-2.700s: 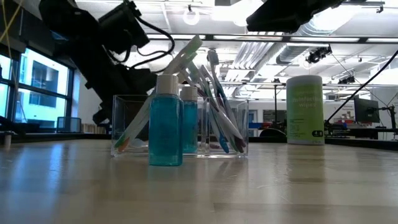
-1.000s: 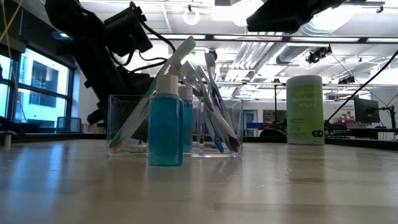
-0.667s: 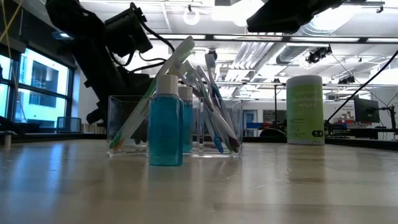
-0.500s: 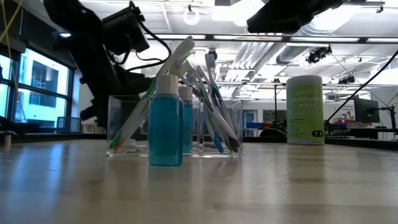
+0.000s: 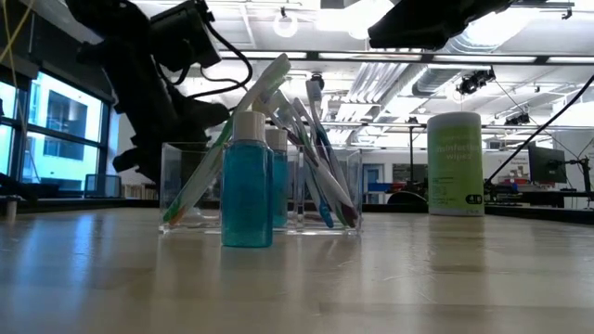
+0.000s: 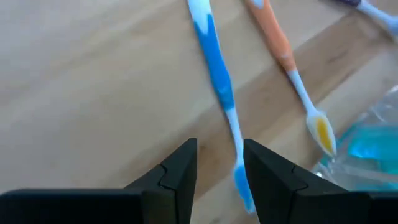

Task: Pick & Place toothbrushing station
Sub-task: Put the blue toothbrush into the transparent organizer

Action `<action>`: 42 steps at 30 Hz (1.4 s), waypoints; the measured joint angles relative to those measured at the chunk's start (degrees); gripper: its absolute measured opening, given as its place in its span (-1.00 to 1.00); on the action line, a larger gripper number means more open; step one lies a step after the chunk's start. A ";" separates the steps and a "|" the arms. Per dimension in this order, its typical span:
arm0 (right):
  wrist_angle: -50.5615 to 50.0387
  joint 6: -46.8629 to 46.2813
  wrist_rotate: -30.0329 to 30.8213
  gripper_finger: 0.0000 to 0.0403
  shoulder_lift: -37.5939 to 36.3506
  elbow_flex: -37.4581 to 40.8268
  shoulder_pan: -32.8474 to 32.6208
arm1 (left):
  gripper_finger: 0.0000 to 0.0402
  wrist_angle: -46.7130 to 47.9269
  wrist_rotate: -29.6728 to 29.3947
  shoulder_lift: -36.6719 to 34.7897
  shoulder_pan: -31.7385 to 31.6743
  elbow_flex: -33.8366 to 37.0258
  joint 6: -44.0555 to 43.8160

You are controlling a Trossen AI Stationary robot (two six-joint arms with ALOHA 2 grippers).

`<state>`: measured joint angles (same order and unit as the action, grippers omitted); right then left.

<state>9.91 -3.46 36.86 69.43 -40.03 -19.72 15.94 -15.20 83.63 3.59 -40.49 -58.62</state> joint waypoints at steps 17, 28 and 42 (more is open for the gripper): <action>-0.11 -1.31 -0.02 -0.04 0.00 0.00 -0.05 | -0.37 -1.72 -0.13 1.67 3.71 -0.34 -1.53; -0.26 -1.53 -1.29 -0.04 0.00 0.02 -0.05 | -0.37 -2.99 1.43 3.20 3.65 -0.48 -3.91; -0.28 -1.53 -1.29 -0.04 0.00 0.02 -0.05 | -0.37 -2.54 3.57 3.04 2.77 -0.34 -8.48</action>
<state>9.63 -4.99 35.57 69.43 -40.01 -19.77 13.40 -11.63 86.67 6.36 -40.84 -67.09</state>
